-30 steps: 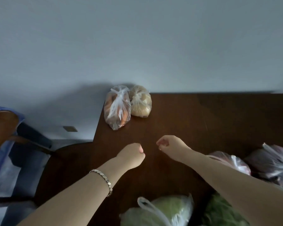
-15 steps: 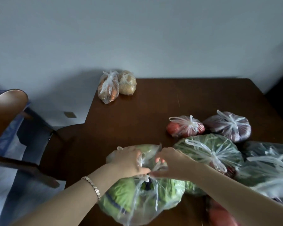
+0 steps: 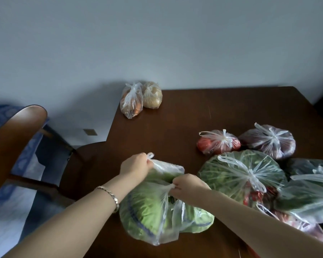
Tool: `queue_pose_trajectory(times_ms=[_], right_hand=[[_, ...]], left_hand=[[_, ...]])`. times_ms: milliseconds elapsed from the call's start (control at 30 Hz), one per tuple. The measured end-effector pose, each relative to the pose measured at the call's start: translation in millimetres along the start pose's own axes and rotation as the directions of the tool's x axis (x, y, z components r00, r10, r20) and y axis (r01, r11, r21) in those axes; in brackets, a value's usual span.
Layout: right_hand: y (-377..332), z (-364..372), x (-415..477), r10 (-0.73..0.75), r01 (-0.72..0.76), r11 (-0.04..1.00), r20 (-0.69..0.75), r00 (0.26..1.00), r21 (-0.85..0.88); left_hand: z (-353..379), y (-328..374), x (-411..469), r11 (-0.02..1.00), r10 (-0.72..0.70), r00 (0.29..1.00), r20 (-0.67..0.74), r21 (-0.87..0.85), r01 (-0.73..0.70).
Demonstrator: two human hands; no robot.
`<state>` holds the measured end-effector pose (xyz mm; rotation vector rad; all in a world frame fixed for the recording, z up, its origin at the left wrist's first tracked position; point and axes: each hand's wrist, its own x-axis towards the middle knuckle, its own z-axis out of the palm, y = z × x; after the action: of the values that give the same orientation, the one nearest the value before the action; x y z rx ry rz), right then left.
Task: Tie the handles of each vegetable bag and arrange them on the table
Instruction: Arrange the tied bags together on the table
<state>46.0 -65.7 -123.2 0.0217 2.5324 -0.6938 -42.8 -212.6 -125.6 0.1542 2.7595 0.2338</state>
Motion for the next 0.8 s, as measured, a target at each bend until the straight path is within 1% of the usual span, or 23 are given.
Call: queue_pose_trajectory(times_ms=[33,100,167,200,367,467,533,600,800], right_hand=[[-1,0,1,0.057,-0.053,0.993,-0.03,0.998,0.107],[-4,1,5,0.121,-0.091,0.957,-0.093,0.988,0.276],[-12,0,15,0.17,-0.098,0.912,-0.15,0.974,0.398],[-16,-2,20,0.195,-0.102,0.897,-0.176,0.965,0.431],[-36,-21,55,0.302,-0.131,0.877,-0.319,0.898,0.462],[-47,-33,82,0.356,-0.121,0.862,-0.42,0.835,0.491],[-55,-41,105,0.416,-0.11,0.829,-0.472,0.777,0.548],[-64,-49,125,0.476,-0.11,0.793,-0.498,0.725,0.599],[-95,-61,191,0.559,-0.071,0.729,-0.534,0.634,0.68]], left_hand=[[-7,-9,4,0.997,-0.036,0.999,-0.032,-0.064,0.034],[-21,-27,13,0.973,-0.124,0.988,-0.088,-0.204,0.104],[-37,-42,28,0.937,-0.167,0.979,-0.12,-0.329,0.119],[-44,-46,35,0.918,-0.177,0.976,-0.13,-0.379,0.116],[-71,-75,80,0.816,-0.279,0.948,-0.153,-0.559,0.15],[-83,-86,111,0.752,-0.331,0.93,-0.159,-0.64,0.158],[-85,-91,130,0.733,-0.321,0.937,-0.137,-0.663,0.154],[-82,-92,145,0.736,-0.293,0.949,-0.116,-0.661,0.146],[-80,-95,185,0.709,-0.255,0.965,-0.055,-0.689,0.148]])
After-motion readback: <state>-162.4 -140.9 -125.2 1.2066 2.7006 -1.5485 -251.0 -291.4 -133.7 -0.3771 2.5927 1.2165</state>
